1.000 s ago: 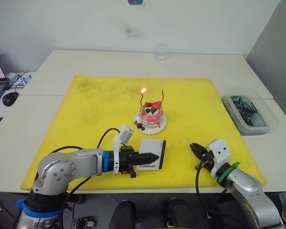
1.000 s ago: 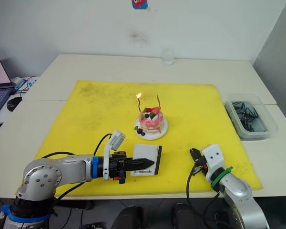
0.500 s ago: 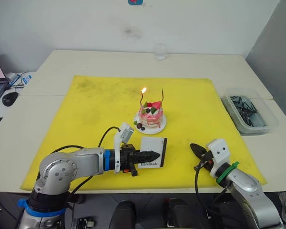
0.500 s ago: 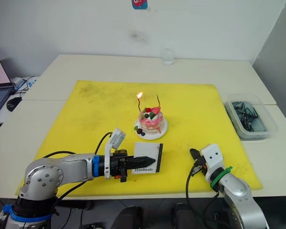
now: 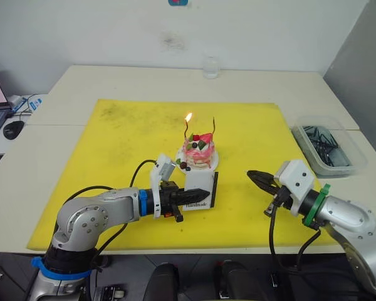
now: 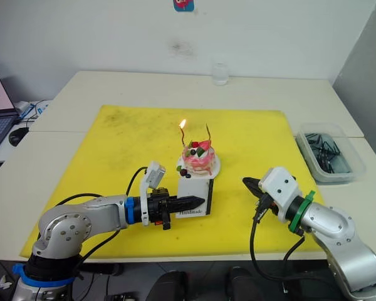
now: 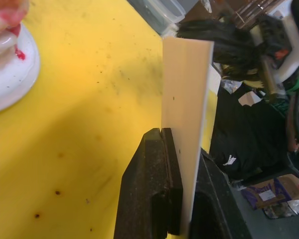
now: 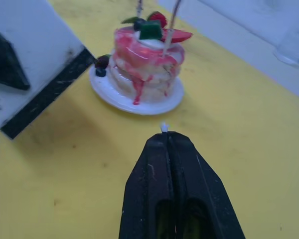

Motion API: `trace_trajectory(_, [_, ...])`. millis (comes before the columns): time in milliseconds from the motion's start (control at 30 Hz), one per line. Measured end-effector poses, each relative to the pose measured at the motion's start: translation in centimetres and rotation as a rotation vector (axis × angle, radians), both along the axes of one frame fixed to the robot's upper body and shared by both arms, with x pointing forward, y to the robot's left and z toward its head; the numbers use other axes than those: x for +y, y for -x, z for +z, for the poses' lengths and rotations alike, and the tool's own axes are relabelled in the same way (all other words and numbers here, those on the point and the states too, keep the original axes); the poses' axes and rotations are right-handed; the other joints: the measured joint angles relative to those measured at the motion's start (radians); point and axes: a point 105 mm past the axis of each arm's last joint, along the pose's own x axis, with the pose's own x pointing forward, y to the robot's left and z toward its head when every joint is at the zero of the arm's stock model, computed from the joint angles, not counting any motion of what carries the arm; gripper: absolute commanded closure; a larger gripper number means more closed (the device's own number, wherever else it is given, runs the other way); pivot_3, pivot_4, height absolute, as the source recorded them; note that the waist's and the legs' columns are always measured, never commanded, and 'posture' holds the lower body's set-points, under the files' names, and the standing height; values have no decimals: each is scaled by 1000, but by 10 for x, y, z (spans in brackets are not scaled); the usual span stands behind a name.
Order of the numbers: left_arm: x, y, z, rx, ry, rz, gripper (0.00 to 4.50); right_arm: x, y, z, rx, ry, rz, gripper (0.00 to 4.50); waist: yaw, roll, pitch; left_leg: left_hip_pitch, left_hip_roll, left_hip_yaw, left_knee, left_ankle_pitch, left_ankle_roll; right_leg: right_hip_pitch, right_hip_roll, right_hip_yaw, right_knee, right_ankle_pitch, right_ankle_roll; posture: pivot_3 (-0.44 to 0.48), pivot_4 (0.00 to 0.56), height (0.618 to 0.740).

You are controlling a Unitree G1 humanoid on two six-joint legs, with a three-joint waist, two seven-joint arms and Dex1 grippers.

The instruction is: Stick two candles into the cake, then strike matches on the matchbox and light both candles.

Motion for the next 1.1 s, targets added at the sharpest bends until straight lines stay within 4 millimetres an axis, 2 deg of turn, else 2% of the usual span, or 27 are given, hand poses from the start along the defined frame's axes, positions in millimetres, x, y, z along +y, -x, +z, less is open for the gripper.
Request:
trace_trajectory(133, [0, -6, 2, -23, -20, 7, 4500, 11, 4, 23, -66, 100, 137, 4469, 1, 0, 0, 0, 0, 0, 1, 0, 0, 1, 0, -1, 0, 0, 0, 0, 150, 740])
trace_trajectory(333, [-1, -11, 7, -49, -27, 9, 4500, 28, 12, 24, -63, 195, 289, 4469, 0, 0, 0, -1, 0, 0, 0, 0, 0, 0, 0, 0, -1, 0, 0, 0, 150, 740])
trace_trajectory(567, [-7, -12, 8, -40, -8, 20, 4500, 46, 15, 11, -77, 304, 398, 4469, 1, 0, 0, -1, 0, 0, 1, 0, 0, 0, 0, 0, 0, 0, 1, 0, 150, 740])
trace_trajectory(800, [-6, -16, 9, -1, -10, 33, 4500, 45, 4, -2, -83, 385, 381, 4469, 1, 0, 0, -1, 0, 0, 1, 0, 0, 0, 0, 0, 0, 0, 1, 0, 150, 740])
trace_trajectory(1100, [-6, -15, 9, 9, -14, 29, 4500, 48, 1, -8, -87, 411, 373, 4469, 1, 0, 0, -1, 0, 0, 1, 0, 0, 0, 0, 0, 0, 0, 1, 0, 150, 740])
